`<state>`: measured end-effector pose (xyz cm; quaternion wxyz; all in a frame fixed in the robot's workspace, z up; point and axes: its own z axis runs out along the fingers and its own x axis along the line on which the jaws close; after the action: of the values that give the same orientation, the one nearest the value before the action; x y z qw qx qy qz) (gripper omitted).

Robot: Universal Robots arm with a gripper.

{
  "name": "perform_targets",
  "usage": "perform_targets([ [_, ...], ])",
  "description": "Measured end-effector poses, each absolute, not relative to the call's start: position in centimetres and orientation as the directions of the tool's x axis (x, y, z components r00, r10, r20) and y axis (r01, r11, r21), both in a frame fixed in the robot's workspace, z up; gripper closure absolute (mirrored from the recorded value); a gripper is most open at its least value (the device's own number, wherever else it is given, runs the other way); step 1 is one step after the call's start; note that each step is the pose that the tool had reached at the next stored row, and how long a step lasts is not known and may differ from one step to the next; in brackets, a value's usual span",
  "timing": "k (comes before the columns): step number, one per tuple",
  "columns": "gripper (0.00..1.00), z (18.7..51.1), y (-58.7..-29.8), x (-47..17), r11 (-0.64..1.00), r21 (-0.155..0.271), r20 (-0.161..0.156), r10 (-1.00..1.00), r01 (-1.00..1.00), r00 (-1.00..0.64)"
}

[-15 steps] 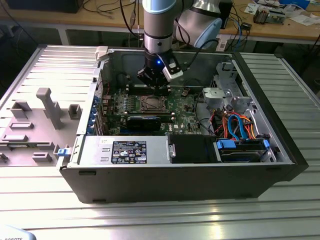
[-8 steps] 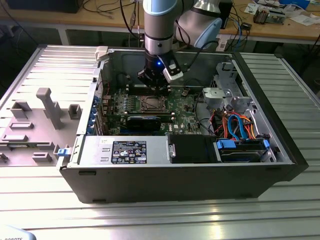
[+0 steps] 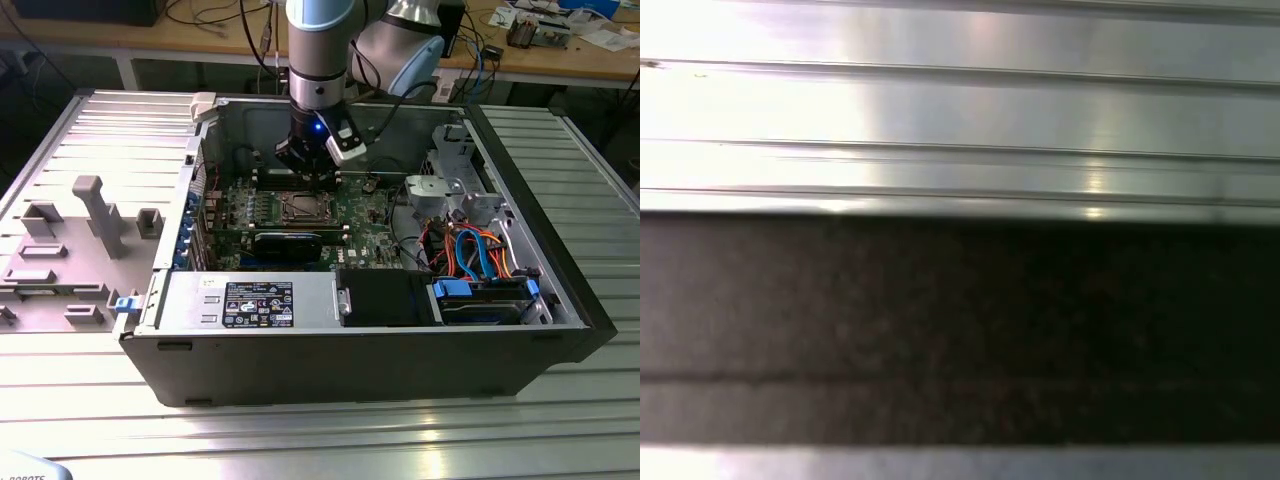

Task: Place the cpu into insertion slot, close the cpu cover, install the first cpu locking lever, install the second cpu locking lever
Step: 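Install the first cpu locking lever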

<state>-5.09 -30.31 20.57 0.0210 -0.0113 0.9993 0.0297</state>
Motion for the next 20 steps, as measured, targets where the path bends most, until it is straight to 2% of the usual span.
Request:
perform_targets([
  [20,0.89,20.44,-30.32,-4.94,0.998,0.058,-0.042,-0.021,-0.024,-0.999],
])
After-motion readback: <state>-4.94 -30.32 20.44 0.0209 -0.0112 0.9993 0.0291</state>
